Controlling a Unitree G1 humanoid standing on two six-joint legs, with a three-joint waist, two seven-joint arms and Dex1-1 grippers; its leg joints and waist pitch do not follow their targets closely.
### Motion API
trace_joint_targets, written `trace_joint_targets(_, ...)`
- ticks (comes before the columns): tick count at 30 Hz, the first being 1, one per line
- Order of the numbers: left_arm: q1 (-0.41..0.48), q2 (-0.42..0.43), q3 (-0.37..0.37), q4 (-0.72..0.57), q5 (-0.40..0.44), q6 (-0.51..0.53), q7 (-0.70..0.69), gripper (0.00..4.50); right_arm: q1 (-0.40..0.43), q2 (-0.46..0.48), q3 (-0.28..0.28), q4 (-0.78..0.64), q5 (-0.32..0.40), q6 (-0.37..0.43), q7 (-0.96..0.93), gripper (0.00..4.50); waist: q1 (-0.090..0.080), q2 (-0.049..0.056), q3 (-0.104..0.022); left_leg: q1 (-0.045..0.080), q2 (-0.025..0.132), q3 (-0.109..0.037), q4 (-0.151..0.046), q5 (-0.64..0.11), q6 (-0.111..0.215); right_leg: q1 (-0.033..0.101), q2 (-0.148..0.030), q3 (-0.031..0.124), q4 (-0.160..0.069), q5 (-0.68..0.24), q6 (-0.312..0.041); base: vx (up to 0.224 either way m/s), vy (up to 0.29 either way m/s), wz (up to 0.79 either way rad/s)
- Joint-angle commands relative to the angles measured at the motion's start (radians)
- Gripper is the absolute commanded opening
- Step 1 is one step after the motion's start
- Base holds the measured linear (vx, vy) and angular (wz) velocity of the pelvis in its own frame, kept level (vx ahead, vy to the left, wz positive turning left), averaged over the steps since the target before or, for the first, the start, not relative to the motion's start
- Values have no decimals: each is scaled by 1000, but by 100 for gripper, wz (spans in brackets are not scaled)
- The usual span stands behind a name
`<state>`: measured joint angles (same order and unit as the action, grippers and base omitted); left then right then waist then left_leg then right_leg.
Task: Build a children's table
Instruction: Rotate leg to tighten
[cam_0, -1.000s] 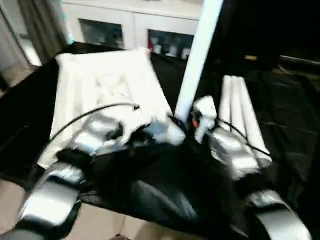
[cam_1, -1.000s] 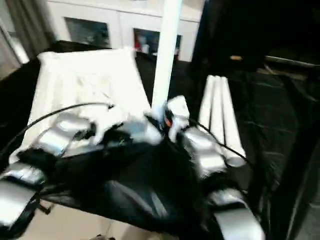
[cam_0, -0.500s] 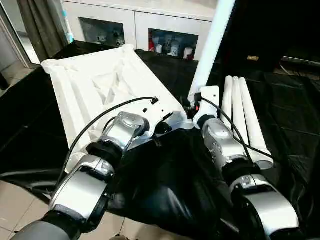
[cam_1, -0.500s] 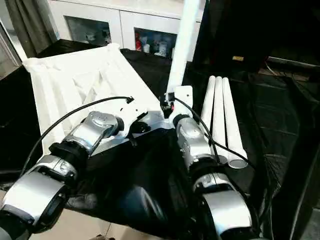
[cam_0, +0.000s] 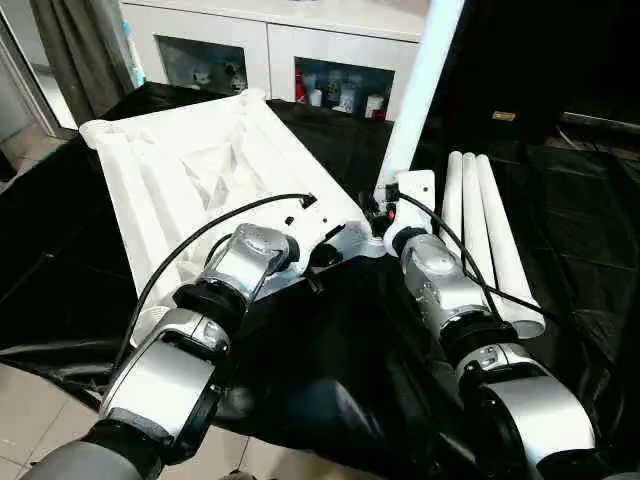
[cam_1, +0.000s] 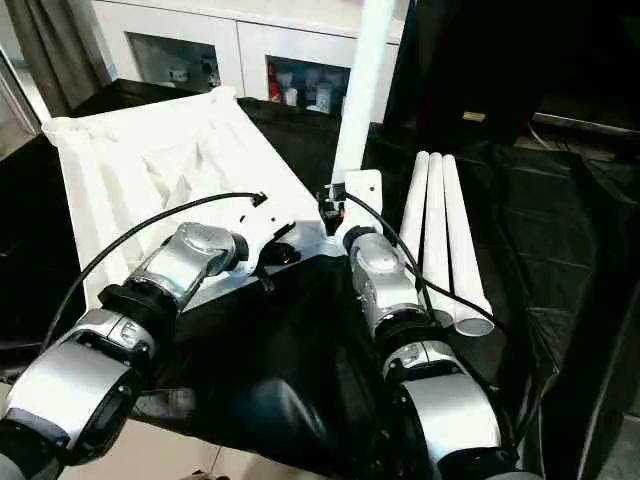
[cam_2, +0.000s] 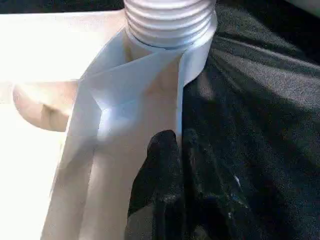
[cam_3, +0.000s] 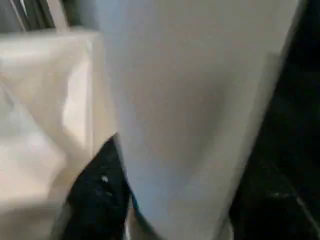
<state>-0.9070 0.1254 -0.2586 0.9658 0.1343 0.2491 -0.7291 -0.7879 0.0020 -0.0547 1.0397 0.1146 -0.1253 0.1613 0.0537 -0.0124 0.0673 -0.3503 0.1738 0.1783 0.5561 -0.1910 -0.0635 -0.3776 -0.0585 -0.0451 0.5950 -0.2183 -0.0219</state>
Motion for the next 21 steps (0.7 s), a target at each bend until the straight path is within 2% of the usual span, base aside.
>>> trace_joint_targets(1,-14,-8,10,3,9,-16,43,0,56,55,24,109,-1,75,64,276,0,15,-40,4,67,-26,-81,-301,8,23,-101,58,-90,-254,-215,0,0,0)
trace_joint_targets(3,-13,-3,9,4,10,-22,36,0,50,53,25,106,-7,70,73,305,-2,16,-42,2,67,-25,-79,-274,16,25,-100,58,-85,-216,-228,0,0,0)
trace_joint_targets(8,-5,16,3,-11,11,-44,8,0,30,46,5,93,11,33,117,336,-2,17,-44,3,67,-22,-75,-245,28,28,-100,57,-81,-167,-246,0,0,0)
trace_joint_targets(9,-4,17,3,-13,10,-47,6,0,28,45,3,92,13,29,127,355,-2,17,-45,1,67,-22,-74,-236,31,30,-101,57,-79,-155,-249,0,0,0)
trace_joint_targets(11,1,23,-1,-24,10,-58,-9,0,27,42,1,81,15,21,153,361,-3,18,-47,-1,67,-21,-71,-203,41,32,-99,55,-72,-95,-263,0,0,0)
trace_joint_targets(13,12,34,-7,-43,7,-74,-38,0,32,28,11,52,11,17,199,389,-4,17,-49,-3,66,-21,-69,-182,54,37,-99,54,-67,-51,-273,0,0,0)
trace_joint_targets(16,19,43,-10,-55,4,-85,-60,0,36,15,20,32,8,18,235,389,-8,19,-54,-4,66,-19,-61,-130,78,41,-99,52,-57,44,-297,0,0,0)
trace_joint_targets(18,36,60,-11,-76,-5,-92,-94,0,41,-21,34,5,0,45,287,403,-10,19,-54,-5,66,-19,-59,-119,93,44,-98,50,-55,67,-308,0,0,0)
trace_joint_targets(19,52,78,-9,-96,-16,-97,-129,0,46,-61,50,-28,-7,66,351,403,-10,23,-55,-4,65,-18,-56,-107,102,45,-98,50,-53,84,-315,0,0,0)
trace_joint_targets(21,64,93,-14,-111,-21,-112,-164,0,55,-93,62,-61,-3,78,421,403,-8,20,-59,-5,64,-16,-49,-86,125,49,-96,49,-47,138,-331,0,0,0)
